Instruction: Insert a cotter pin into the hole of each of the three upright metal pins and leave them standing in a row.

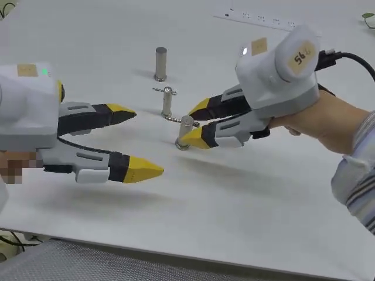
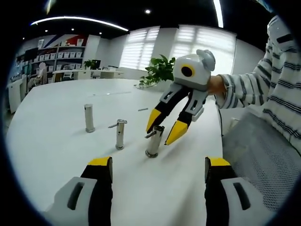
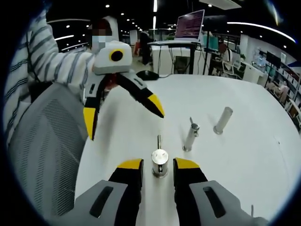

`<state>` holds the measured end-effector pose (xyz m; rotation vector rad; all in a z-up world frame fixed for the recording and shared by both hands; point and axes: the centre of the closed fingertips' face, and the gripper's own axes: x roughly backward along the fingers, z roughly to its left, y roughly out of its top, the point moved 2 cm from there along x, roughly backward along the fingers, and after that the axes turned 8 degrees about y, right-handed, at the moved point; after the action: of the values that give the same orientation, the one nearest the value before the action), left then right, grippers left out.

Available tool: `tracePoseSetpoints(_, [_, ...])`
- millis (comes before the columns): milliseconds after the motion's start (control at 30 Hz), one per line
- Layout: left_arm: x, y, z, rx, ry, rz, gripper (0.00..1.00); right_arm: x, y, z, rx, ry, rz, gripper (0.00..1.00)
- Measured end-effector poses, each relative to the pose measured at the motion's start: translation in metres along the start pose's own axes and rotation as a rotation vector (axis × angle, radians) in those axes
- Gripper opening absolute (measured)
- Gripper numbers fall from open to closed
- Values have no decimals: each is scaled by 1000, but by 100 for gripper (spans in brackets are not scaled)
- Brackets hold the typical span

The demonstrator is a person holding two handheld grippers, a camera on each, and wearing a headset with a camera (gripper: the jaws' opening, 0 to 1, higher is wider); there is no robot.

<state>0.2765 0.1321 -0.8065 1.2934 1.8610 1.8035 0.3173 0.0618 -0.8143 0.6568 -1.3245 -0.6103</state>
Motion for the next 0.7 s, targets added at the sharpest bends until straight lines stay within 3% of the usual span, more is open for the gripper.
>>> tracePoseSetpoints(333, [13,-4,3,40,28,-5,99,-1,-2,2,-11,7,8,27])
tracePoseSetpoints(700, [19,-8,6,52,65,-1,100,-6,-4,0,-33,8,7,25])
